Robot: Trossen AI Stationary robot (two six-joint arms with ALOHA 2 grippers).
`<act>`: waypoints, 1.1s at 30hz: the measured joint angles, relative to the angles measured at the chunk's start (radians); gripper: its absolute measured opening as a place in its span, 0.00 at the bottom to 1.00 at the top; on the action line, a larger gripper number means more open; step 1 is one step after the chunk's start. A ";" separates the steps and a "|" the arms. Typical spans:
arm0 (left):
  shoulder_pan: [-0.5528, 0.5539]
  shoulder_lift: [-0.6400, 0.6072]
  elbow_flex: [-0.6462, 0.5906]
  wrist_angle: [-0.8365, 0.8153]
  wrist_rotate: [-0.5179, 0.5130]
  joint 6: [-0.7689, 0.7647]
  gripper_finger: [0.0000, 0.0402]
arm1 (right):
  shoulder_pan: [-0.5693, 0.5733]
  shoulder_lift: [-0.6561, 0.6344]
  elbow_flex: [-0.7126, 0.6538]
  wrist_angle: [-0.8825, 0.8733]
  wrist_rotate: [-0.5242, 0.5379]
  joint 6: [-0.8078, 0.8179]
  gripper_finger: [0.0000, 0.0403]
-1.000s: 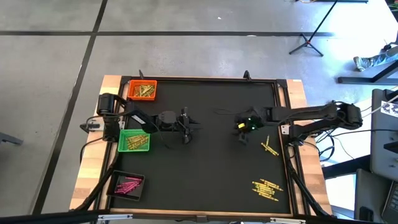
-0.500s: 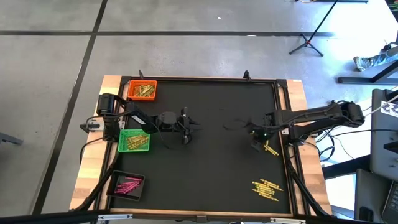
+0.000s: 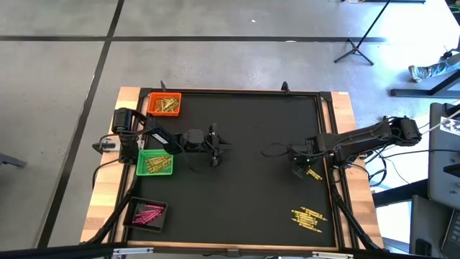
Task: Sort crayons
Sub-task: Put the yellow crayon into the green bin
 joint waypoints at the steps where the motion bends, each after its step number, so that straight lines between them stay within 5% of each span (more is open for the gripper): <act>1: 0.000 0.000 0.000 0.000 0.000 0.000 0.25 | 0.000 0.000 -0.004 0.007 0.000 0.000 0.42; 8: 0.000 0.000 0.000 0.000 0.000 0.000 0.25 | 0.000 0.000 -0.009 0.014 -0.016 -0.003 0.40; 26: 0.000 0.000 0.000 0.000 0.000 0.001 0.25 | 0.000 0.000 -0.009 0.001 -0.024 -0.038 0.03; 33: 0.000 0.000 0.000 0.001 0.000 0.005 0.25 | 0.000 0.000 0.053 0.014 -0.050 -0.073 0.06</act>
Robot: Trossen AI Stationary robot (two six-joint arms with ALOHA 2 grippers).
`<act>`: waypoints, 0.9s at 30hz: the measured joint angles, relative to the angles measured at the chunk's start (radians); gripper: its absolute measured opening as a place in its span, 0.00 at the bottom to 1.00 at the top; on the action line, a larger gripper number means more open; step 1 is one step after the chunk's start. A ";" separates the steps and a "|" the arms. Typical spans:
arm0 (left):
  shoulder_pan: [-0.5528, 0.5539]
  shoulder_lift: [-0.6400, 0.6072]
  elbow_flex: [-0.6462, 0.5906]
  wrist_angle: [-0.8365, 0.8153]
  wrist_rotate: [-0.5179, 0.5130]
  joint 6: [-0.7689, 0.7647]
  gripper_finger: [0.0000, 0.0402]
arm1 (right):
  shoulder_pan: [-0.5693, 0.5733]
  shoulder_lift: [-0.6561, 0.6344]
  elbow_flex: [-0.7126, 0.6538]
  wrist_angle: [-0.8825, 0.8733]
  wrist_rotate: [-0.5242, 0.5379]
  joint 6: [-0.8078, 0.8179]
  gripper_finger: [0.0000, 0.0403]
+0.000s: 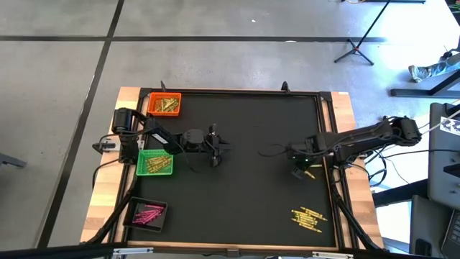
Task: Sort crayons
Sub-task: Put the yellow crayon into the green bin
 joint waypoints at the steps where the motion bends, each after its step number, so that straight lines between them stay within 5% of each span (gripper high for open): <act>1: 0.000 0.000 0.000 0.003 0.000 0.000 0.25 | 0.000 0.000 0.020 0.002 0.001 -0.013 0.06; 12: 0.000 0.000 0.001 0.063 -0.006 -0.030 0.26 | 0.000 0.000 0.090 0.199 0.197 -0.183 0.05; 19: -0.005 0.000 0.057 0.009 0.015 -0.088 0.41 | -0.001 0.011 0.056 0.655 0.367 -0.468 0.05; 27: -0.044 0.000 0.111 0.014 0.026 -0.093 0.46 | -0.023 0.121 -0.004 1.199 0.365 -0.716 0.05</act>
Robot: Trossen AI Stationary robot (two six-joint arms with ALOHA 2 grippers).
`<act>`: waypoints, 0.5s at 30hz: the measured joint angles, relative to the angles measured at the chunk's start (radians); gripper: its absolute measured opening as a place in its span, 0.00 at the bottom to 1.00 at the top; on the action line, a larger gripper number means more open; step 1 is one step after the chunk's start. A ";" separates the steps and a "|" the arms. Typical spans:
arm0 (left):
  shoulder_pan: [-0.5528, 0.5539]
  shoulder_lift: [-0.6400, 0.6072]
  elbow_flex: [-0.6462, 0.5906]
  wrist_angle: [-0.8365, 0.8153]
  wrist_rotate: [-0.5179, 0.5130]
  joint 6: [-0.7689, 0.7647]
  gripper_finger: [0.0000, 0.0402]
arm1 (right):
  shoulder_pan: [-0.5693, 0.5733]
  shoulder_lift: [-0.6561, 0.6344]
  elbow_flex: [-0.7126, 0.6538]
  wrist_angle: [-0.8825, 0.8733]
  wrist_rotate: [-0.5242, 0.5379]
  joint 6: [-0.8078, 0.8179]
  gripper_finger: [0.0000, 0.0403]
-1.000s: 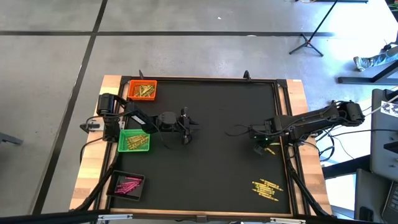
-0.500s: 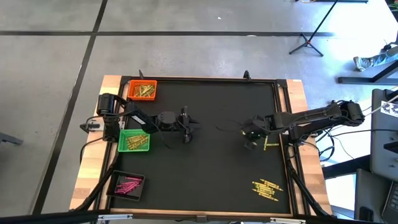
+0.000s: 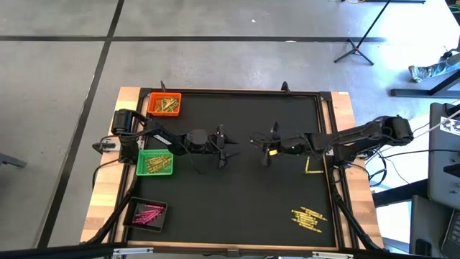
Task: Sort crayons
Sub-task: Put the yellow crayon into the green bin
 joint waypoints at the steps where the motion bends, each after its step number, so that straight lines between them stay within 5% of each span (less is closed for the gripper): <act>1: -0.001 0.000 0.004 0.001 -0.001 0.002 0.46 | 0.000 0.018 -0.002 0.045 -0.010 -0.022 0.05; 15: 0.001 0.015 0.044 0.010 -0.002 0.039 0.46 | 0.000 0.184 -0.001 0.396 -0.103 -0.085 0.04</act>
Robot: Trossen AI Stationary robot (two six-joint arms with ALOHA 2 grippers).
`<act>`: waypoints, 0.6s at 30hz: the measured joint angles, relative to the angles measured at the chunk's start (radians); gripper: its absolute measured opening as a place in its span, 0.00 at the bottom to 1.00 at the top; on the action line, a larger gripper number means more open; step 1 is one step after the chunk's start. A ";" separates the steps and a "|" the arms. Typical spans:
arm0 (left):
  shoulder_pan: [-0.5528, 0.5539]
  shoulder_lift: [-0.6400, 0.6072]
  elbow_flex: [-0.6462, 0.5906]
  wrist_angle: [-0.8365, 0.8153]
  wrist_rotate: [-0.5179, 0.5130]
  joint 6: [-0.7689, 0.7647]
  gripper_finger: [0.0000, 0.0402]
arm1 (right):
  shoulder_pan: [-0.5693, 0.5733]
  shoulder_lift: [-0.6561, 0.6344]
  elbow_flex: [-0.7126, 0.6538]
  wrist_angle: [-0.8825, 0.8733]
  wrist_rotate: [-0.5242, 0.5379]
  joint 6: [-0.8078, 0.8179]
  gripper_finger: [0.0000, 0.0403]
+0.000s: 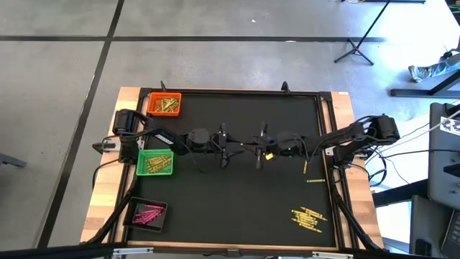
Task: Sort crayons
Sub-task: Put the yellow crayon into the green bin
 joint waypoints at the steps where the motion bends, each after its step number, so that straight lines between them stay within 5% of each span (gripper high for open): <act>1: 0.000 0.006 0.007 0.002 0.000 0.000 0.46 | 0.000 0.005 0.000 0.012 0.000 0.000 0.03; 18: 0.000 0.097 0.112 0.053 0.056 0.003 0.45 | 0.000 0.031 0.000 0.033 -0.022 0.000 0.04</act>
